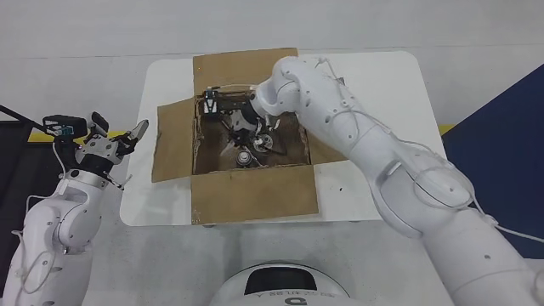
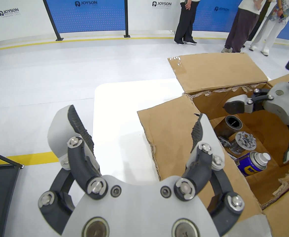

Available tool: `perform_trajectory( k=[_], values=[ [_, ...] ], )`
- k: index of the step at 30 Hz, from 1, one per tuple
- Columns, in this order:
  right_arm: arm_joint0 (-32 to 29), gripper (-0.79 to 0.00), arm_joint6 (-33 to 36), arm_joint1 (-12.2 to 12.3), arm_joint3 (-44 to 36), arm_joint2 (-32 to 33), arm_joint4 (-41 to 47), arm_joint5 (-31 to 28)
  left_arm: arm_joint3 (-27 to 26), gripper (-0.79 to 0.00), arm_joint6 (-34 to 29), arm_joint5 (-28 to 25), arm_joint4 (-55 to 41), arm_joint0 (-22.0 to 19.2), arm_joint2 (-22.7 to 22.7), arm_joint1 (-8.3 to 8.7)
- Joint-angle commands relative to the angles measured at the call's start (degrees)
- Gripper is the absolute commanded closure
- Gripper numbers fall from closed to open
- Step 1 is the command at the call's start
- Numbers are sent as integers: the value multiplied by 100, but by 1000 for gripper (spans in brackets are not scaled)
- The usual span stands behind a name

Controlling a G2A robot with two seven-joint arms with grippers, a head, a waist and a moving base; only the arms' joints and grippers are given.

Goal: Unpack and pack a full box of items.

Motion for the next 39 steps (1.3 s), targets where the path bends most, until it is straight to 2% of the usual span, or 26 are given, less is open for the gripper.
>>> perform_trajectory(
  k=[1,4,7,11,13,16,19,20,21,27,31,37,39],
  values=[
    [-52,-785,68,75,-67,9,-37,0,0,-785,0,0,1,0,0,0],
    [-139,-785,208,194,-269,-10,47,0,0,-785,0,0,1,0,0,0],
    [-161,-723,327,319,-366,15,113,0,0,-785,0,0,1,0,0,0],
    [-219,-486,519,403,-493,-50,21,13,0,-785,0,0,1,0,0,0],
    [-242,-456,553,416,-542,-118,-48,46,0,-785,0,0,1,0,0,0],
    [-253,-459,602,414,-602,-243,-103,95,0,-785,0,0,1,0,0,0],
    [-236,-511,658,392,-614,-385,-127,152,0,-785,0,0,1,0,0,0],
    [-230,-499,682,379,-615,-434,-126,175,0,-785,0,0,1,0,0,0],
    [-223,-529,695,366,-613,-487,-118,188,0,-785,0,0,1,0,0,0],
    [-124,-557,853,239,-435,-705,59,346,0,-785,0,0,1,0,0,0],
    [-57,-366,997,121,-246,-766,159,491,0,-785,0,0,1,0,0,0],
    [30,-237,1081,-32,-15,-875,199,574,0,-785,0,0,1,0,0,0],
    [60,-111,1093,-74,55,-922,218,586,0,-785,0,0,1,0,0,0]
  ],
)
